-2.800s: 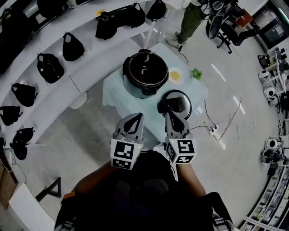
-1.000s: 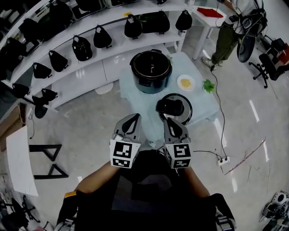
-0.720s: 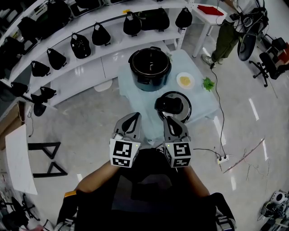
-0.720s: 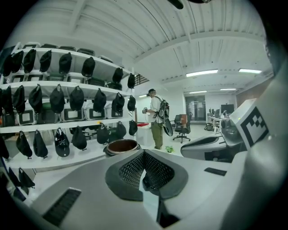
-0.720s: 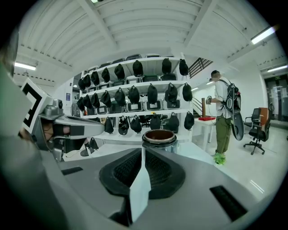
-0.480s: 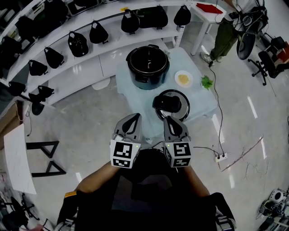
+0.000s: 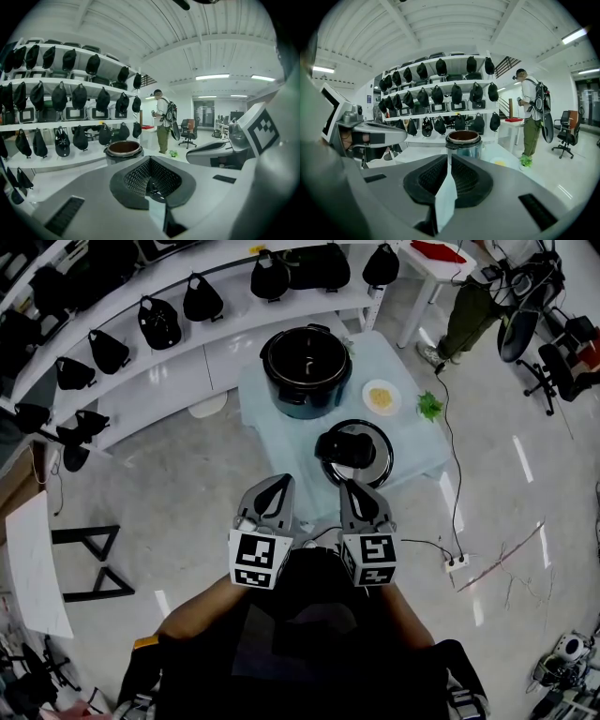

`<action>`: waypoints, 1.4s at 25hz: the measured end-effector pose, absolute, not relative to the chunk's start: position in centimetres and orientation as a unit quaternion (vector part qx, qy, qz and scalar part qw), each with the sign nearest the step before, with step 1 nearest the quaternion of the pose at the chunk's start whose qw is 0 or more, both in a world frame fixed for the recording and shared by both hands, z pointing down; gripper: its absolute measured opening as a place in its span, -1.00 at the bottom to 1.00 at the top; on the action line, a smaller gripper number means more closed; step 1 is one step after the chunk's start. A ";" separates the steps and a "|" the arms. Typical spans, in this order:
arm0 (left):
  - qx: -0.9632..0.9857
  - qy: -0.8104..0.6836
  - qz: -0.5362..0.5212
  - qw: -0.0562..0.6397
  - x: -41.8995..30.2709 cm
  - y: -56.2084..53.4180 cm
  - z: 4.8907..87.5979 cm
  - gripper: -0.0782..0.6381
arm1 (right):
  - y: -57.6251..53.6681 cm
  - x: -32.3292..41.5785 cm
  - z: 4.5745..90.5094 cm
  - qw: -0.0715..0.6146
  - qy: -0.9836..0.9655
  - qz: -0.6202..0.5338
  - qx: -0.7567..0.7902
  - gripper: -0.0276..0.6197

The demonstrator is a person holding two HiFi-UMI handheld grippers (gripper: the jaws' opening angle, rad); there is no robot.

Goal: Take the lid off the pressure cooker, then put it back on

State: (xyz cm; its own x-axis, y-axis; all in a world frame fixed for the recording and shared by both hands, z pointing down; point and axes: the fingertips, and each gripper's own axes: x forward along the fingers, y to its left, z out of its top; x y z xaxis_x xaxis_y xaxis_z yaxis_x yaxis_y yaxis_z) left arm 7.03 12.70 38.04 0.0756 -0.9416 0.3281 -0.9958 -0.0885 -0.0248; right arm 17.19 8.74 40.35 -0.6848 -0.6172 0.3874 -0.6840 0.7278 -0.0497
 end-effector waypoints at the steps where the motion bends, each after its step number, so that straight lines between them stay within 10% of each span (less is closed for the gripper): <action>1: 0.725 -0.667 0.132 0.105 7.1 12.8 38.1 -0.76 | 8.8 17.2 40.4 0.175 -0.913 0.097 0.356 -0.79; 35: 0.833 -0.493 0.189 0.167 4.4 -0.6 45.6 -0.76 | -2.7 16.9 49.1 0.245 -0.790 0.182 0.532 -0.53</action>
State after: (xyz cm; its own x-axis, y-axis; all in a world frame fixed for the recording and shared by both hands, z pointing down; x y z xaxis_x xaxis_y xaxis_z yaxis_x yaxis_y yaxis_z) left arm 4.45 -0.64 45.61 0.4419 -0.7586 0.4789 -0.8844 -0.4578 0.0910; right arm 16.92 -2.73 49.14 -0.3151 -0.7514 0.5798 -0.9292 0.3686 -0.0272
